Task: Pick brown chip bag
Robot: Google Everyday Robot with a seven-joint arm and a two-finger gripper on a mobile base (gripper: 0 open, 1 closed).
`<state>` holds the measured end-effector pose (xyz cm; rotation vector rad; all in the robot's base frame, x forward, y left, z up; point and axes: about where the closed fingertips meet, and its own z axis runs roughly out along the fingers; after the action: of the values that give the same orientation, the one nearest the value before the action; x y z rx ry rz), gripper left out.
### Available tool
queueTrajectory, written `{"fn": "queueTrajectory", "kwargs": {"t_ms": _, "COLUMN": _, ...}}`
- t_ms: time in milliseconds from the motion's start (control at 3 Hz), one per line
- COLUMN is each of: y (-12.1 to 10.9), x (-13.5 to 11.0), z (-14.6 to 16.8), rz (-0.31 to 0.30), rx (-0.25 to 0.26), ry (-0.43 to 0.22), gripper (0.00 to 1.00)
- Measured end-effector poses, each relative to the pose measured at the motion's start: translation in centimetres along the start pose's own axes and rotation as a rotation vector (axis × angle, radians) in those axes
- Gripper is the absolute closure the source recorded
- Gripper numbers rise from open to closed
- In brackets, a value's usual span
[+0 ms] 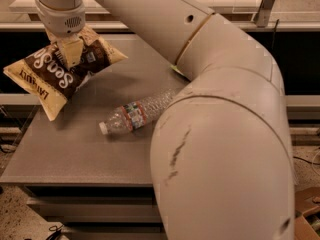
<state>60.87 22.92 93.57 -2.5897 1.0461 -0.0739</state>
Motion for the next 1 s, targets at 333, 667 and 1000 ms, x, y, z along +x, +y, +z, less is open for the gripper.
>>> {"fn": "queueTrajectory", "kwargs": {"t_ms": 333, "y": -1.0, "x": 0.1, "z": -2.8, "rz": -0.018, "rx": 0.046, "ry": 0.005, "gripper": 1.00}}
{"fn": "queueTrajectory", "kwargs": {"t_ms": 667, "y": -1.6, "x": 0.2, "z": -4.8, "rz": -0.030, "rx": 0.081, "ry": 0.003, "gripper": 1.00}}
{"fn": "queueTrajectory", "kwargs": {"t_ms": 1000, "y": -2.0, "x": 0.0, "z": -5.7, "rz": -0.042, "rx": 0.097, "ry": -0.006, "gripper": 1.00}}
